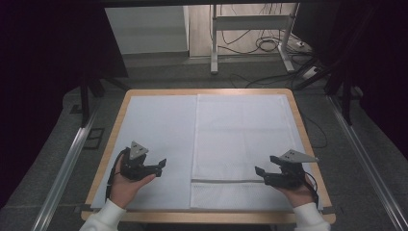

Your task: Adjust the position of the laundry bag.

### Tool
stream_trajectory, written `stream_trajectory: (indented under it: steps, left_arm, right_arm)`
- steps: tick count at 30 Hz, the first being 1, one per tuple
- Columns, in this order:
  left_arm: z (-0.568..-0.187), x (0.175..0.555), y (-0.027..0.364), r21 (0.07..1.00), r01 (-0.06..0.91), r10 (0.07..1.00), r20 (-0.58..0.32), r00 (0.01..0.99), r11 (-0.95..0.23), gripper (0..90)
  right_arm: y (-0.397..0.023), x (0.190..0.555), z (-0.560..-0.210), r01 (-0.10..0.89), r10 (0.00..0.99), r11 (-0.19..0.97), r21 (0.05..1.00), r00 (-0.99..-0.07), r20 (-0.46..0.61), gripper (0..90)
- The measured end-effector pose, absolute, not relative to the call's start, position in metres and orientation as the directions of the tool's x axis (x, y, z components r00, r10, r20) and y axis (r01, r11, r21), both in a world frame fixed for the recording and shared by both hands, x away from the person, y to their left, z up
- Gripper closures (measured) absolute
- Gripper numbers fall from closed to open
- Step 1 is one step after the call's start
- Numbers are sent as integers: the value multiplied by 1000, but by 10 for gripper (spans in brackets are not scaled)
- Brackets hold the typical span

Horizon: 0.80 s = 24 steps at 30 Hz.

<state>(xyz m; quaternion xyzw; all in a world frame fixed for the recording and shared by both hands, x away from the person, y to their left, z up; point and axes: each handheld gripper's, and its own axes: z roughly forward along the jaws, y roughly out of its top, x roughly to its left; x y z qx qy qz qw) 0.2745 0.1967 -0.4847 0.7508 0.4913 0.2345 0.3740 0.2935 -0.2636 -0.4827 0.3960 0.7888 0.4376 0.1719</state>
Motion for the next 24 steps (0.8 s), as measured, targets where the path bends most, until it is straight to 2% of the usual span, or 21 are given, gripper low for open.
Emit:
stream_trajectory:
  steps: [5,12,18,24]
  left_arm:
    - [-491,280,196,794,555,914,1,405,-247,161]
    - [-488,276,197,758,611,915,-48,401,-228,191]
    - [-483,270,197,755,615,902,-75,425,-227,188]
    - [-486,268,202,743,631,900,-93,427,-222,202]
  right_arm:
    - [-264,297,-487,460,772,313,831,-633,59,241]
    - [-260,295,-489,459,766,318,830,-640,60,236]
    - [-255,288,-485,444,763,318,838,-644,51,240]
    - [-253,296,-483,436,759,318,842,-649,50,243]
